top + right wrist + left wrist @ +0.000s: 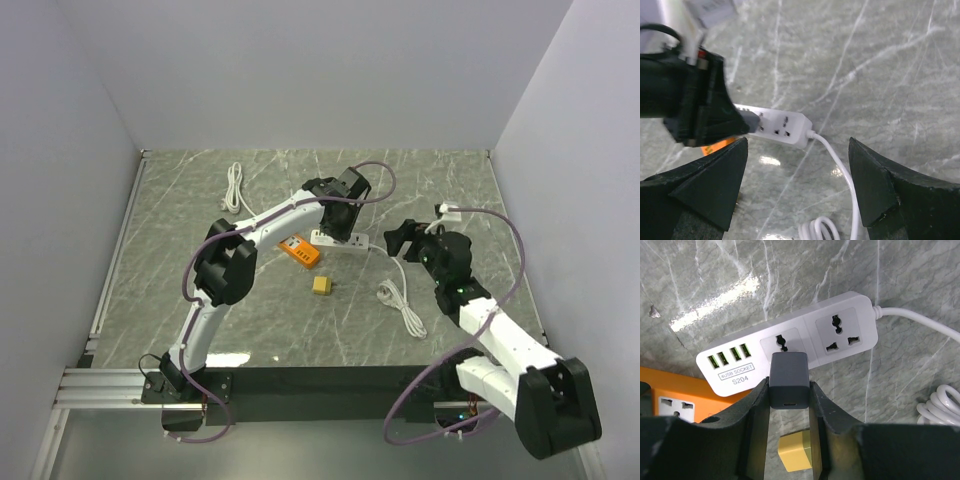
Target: Insert the plug
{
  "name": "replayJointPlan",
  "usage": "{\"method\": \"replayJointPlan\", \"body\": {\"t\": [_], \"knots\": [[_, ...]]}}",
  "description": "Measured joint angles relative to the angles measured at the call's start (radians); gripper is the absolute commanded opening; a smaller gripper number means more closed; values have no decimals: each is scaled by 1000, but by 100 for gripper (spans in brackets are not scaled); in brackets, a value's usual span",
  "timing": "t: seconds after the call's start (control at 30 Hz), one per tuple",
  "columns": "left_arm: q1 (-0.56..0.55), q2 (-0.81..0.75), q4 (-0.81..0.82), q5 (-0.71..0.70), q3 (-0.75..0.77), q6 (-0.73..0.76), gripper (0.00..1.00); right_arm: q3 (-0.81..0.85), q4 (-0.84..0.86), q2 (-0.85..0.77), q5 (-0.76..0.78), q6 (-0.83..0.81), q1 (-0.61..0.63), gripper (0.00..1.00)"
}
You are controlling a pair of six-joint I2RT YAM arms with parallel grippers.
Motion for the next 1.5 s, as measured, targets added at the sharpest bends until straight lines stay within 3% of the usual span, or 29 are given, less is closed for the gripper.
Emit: {"method": "replayJointPlan", "body": {"t": [0.63,1.17,1.5], "knots": [[0,-45,-22,32,-59,20,1,261,-82,552,35,20,-3,69],[6,-154,50,81,-181,44,1,416,-326,704,53,16,92,67],[17,-218,75,116,-184,69,1,396,-358,688,98,9,170,36]]}}
